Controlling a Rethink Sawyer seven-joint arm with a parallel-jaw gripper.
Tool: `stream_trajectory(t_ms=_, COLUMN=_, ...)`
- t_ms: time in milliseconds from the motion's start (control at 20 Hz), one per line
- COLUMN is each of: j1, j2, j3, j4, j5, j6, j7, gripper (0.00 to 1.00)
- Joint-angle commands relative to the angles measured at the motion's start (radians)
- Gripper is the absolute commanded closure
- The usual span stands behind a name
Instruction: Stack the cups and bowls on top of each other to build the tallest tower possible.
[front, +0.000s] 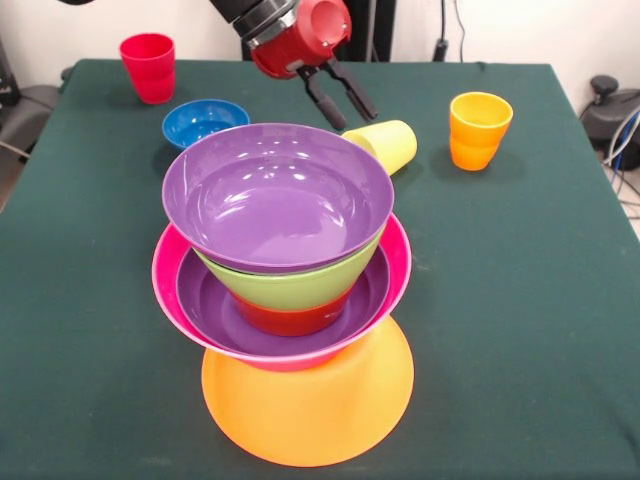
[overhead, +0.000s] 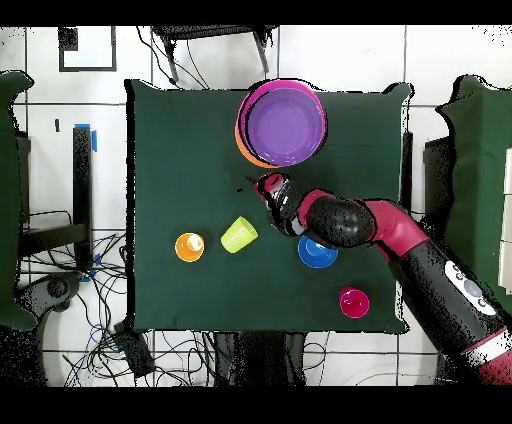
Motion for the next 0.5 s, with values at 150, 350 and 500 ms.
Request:
stream_trajectory(t_ms=150, j1=0.042, j2=0.056, j3=-0.065, j4=-0.091, j5=-0.151, j6=-0.048, j7=-0.235, gripper=0.00)
stream_trajectory(t_ms=350, j1=0.039, j2=0.074, j3=-0.069, j4=-0.091, j5=-0.182, j6=-0.060, j7=-0.221, gripper=0.00)
stream_trajectory(t_ms=500, j1=0.035, j2=0.089, j3=-0.070, j4=-0.084, j5=-0.197, j6=-0.064, j7=-0.218, gripper=0.00)
